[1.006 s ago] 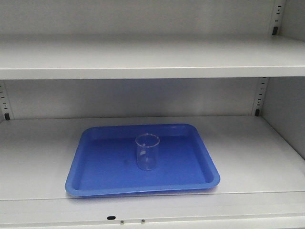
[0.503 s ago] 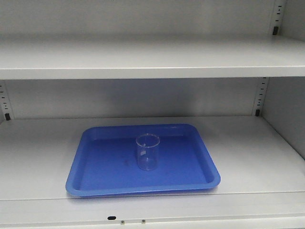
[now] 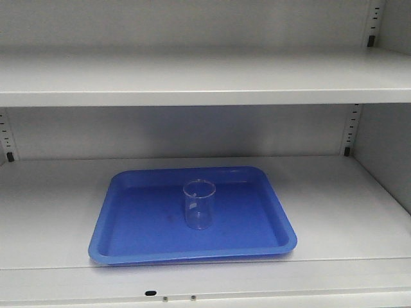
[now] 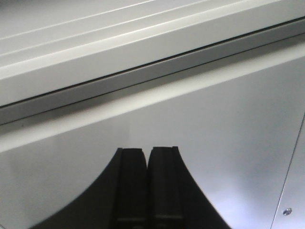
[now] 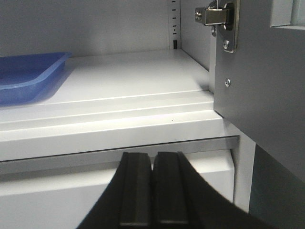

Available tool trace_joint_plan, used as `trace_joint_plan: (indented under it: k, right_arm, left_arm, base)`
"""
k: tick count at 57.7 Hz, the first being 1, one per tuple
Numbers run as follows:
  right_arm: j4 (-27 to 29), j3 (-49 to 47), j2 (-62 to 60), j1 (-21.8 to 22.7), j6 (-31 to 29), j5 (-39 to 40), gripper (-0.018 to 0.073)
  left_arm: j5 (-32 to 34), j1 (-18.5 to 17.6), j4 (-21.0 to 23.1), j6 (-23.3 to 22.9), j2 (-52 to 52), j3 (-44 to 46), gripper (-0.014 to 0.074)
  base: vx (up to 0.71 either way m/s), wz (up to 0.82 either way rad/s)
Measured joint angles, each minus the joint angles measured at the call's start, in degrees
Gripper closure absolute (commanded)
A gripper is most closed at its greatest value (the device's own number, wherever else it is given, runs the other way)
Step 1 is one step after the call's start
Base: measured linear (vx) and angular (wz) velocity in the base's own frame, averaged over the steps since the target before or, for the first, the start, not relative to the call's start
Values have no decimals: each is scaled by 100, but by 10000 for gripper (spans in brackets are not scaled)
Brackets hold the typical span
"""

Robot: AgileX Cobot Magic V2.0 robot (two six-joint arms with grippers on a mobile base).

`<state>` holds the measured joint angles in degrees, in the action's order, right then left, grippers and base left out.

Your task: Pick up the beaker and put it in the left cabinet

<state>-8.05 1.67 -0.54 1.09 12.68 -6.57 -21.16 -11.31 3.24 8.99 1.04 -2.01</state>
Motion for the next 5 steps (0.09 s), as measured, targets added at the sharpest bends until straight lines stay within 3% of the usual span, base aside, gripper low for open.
trace_joint_plan:
  k: [5]
  right_arm:
    - [0,0,0,0,0,0,568]
  left_arm:
    - [0,0,0,0,0,0,603]
  base:
    - [0,0]
